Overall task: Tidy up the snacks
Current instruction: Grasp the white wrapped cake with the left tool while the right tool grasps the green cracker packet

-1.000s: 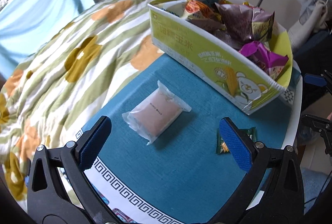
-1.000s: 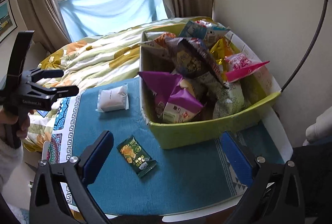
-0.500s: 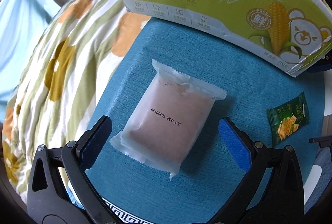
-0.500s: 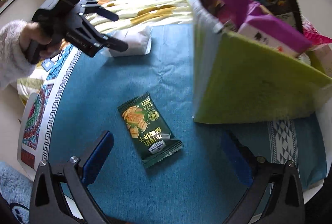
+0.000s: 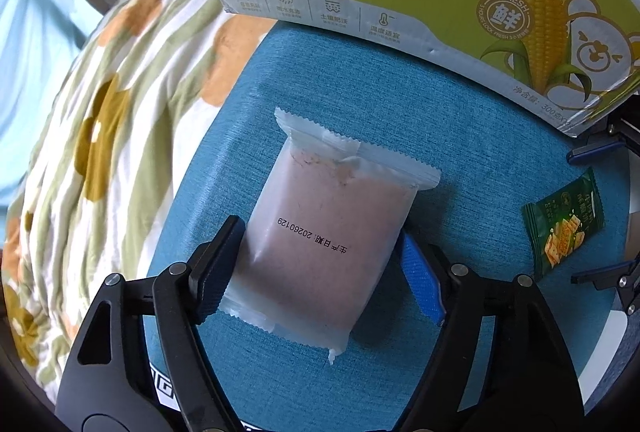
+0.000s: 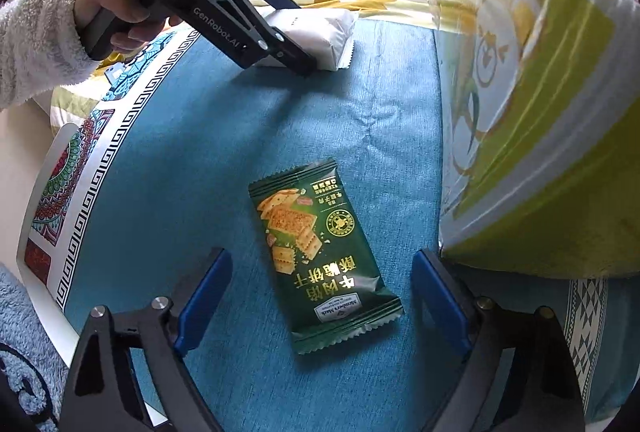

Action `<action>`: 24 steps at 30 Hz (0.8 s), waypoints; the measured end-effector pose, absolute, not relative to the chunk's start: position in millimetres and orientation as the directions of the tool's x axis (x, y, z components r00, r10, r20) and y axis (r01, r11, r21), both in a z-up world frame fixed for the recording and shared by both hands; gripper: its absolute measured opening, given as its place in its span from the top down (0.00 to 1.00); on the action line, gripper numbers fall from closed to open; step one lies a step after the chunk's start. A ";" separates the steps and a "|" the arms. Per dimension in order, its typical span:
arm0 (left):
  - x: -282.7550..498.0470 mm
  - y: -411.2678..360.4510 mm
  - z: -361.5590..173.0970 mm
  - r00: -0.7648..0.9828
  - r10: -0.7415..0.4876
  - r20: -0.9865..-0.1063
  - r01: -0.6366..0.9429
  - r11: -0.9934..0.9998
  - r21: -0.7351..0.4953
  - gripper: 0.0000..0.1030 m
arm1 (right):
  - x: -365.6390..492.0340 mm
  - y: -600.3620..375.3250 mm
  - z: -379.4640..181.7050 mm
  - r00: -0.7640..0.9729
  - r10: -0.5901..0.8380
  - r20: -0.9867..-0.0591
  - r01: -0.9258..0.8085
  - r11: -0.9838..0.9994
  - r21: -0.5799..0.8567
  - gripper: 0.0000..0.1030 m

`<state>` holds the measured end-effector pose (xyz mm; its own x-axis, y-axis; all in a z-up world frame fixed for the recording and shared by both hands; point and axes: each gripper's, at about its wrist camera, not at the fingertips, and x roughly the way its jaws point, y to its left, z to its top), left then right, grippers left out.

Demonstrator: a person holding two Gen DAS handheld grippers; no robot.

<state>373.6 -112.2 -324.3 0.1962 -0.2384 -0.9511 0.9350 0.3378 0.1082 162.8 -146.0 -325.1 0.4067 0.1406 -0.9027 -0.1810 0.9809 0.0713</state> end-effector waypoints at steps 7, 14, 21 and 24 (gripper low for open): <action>361.4 -100.1 -323.1 0.190 -0.227 -0.955 0.910 0.405 0.085 0.31 | 167.7 -136.4 -326.1 0.419 0.120 -0.900 -0.223 0.974 0.026 0.40; 343.6 -83.4 -321.5 0.182 -0.237 -0.954 0.886 0.460 0.055 0.32 | 166.5 -128.2 -326.0 0.423 0.095 -0.901 -0.278 0.960 -0.029 0.56; 337.5 -66.5 -315.0 0.155 -0.253 -0.955 0.852 0.524 0.000 0.34 | 165.7 -122.6 -319.7 0.444 0.077 -0.892 -0.287 0.956 -0.061 0.58; 333.1 -55.4 -306.4 0.161 -0.271 -0.949 0.833 0.553 -0.016 0.34 | 167.7 -121.1 -313.3 0.454 0.070 -0.889 -0.273 0.960 -0.064 0.58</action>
